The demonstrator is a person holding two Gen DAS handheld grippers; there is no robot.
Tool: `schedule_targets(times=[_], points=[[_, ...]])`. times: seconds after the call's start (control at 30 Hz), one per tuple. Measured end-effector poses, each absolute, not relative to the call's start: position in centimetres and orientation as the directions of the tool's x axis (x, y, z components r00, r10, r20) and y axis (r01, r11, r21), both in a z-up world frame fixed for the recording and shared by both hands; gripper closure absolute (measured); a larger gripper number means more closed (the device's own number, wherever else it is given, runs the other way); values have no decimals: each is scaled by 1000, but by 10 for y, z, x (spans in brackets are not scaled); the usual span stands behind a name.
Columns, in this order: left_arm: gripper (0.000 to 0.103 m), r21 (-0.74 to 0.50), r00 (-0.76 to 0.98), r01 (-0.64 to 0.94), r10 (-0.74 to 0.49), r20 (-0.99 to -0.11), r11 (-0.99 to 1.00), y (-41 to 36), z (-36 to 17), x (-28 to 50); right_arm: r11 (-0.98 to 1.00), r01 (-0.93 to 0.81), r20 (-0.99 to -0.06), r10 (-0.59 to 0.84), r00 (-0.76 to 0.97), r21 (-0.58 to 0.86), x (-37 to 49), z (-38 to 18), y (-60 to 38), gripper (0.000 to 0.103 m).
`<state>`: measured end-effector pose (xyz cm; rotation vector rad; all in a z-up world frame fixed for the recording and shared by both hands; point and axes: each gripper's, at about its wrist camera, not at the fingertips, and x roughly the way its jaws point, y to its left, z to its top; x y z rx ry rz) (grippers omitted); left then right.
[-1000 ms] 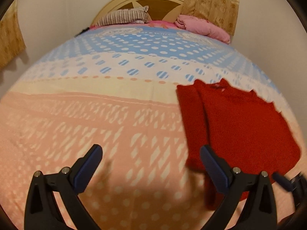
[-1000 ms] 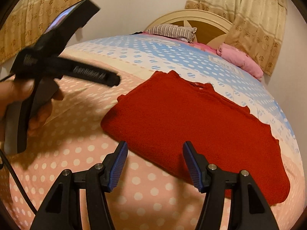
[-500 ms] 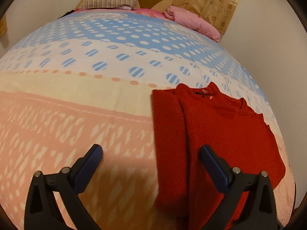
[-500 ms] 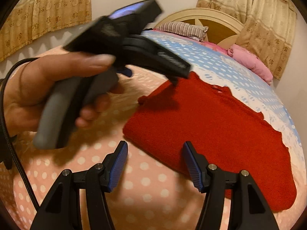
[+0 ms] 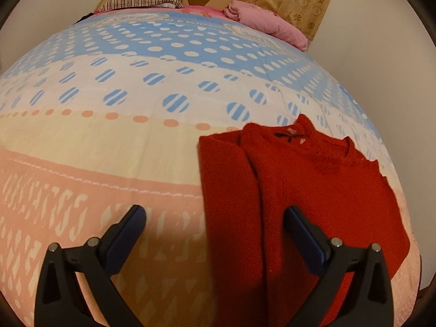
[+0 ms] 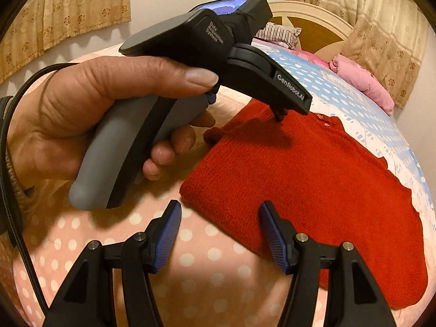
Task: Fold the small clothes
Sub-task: 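Move both tools to one side edge of the folded cardigan, then close both tools on the cardigan side edge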
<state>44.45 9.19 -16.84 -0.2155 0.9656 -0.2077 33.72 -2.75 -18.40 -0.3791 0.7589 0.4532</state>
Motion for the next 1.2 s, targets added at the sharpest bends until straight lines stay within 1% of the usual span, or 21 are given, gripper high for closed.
schedule_targets(times=[0.33, 0.43, 0.5, 0.57, 0.6, 0.63, 0.67, 0.7, 0.73, 0.8, 0.83, 0.87, 0.9, 0.93, 1.0, 1.2], points=[[0, -266, 549, 89, -270, -791, 960, 83, -172, 452, 845, -511, -727, 252, 639, -155, 336, -186, -25, 42], [3, -263, 550, 92, -269, -790, 961, 83, -173, 453, 846, -508, -727, 247, 640, -160, 337, -187, -24, 42], [10, -261, 553, 97, -270, -788, 960, 83, -172, 454, 847, -505, -726, 241, 644, -167, 337, -187, -23, 42], [24, -272, 550, 109, -286, -785, 956, 83, -171, 455, 846, -503, -724, 235, 648, -176, 336, -187, -22, 42], [27, -280, 548, 114, -296, -783, 953, 83, -170, 456, 846, -502, -724, 231, 650, -180, 335, -188, -21, 44], [33, -289, 544, 118, -306, -782, 950, 82, -170, 456, 845, -502, -722, 230, 652, -184, 334, -187, -20, 45], [35, -295, 541, 118, -310, -782, 948, 82, -170, 457, 844, -502, -721, 228, 655, -189, 333, -187, -20, 49], [35, -299, 539, 116, -312, -783, 947, 81, -170, 458, 842, -503, -719, 227, 657, -193, 331, -187, -19, 57], [37, -303, 537, 114, -315, -783, 946, 81, -170, 458, 842, -503, -717, 225, 659, -197, 330, -188, -18, 61], [42, -312, 531, 114, -323, -783, 943, 81, -170, 459, 847, -491, -714, 216, 666, -202, 329, -187, -19, 78], [50, -317, 528, 118, -330, -782, 941, 80, -170, 459, 851, -485, -714, 212, 667, -200, 331, -187, -21, 81], [64, -324, 523, 124, -340, -782, 938, 80, -170, 460, 857, -481, -716, 217, 664, -187, 332, -186, -23, 84], [71, -351, 506, 135, -369, -780, 927, 79, -170, 462, 860, -479, -717, 221, 661, -176, 333, -185, -24, 87], [77, -367, 496, 138, -385, -778, 920, 79, -170, 462, 862, -478, -718, 226, 659, -168, 334, -185, -26, 88], [80, -362, 490, 142, -383, -783, 921, 76, -168, 464, 863, -478, -717, 230, 657, -161, 335, -183, -26, 92], [83, -373, 489, 133, -388, -781, 918, 74, -158, 465, 882, -463, -700, 273, 659, -92, 336, -174, -39, 94]])
